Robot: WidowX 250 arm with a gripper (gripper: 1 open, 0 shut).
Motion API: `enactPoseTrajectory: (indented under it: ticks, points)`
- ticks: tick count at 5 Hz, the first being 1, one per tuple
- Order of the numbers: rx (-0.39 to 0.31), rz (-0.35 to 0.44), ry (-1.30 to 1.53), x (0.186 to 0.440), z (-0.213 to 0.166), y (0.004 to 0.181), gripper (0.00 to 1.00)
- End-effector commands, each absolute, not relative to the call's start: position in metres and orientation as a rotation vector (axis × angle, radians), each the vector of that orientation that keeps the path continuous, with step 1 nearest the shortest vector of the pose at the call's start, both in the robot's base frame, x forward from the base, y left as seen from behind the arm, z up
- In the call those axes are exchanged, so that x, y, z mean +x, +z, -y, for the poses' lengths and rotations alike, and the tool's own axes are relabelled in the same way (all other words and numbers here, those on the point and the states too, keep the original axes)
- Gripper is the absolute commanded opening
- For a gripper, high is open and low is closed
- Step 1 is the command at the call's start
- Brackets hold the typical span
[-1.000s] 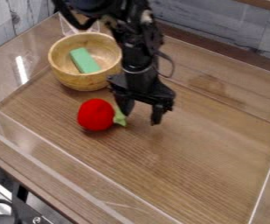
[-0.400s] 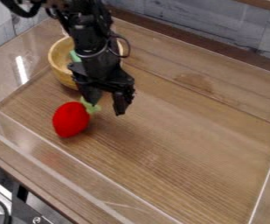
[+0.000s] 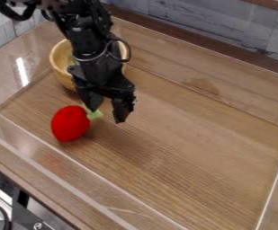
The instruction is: Move the red fruit to the left side of the table
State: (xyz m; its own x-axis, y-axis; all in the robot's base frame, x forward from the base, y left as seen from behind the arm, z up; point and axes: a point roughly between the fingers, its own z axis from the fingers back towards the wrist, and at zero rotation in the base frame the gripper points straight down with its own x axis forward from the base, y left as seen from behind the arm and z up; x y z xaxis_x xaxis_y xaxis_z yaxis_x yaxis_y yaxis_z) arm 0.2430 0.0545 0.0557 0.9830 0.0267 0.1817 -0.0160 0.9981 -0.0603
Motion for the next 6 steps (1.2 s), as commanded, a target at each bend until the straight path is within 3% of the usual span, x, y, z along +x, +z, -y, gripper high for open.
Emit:
enactPoseTrajectory:
  ticks: [1,2,3,5,6]
  points:
    - [-0.046,0.199,0.016,0.243,-0.060,0.059,1.00]
    - [-0.046,0.188,-0.002,0.241,-0.061,0.049,1.00]
    - [-0.047,0.181,-0.014,0.240,-0.061,0.039,0.00]
    - [-0.089,0.182,-0.139,0.250,-0.068,0.031,0.00]
    - [-0.113,0.185,-0.133,0.257,-0.071,0.038,0.00]
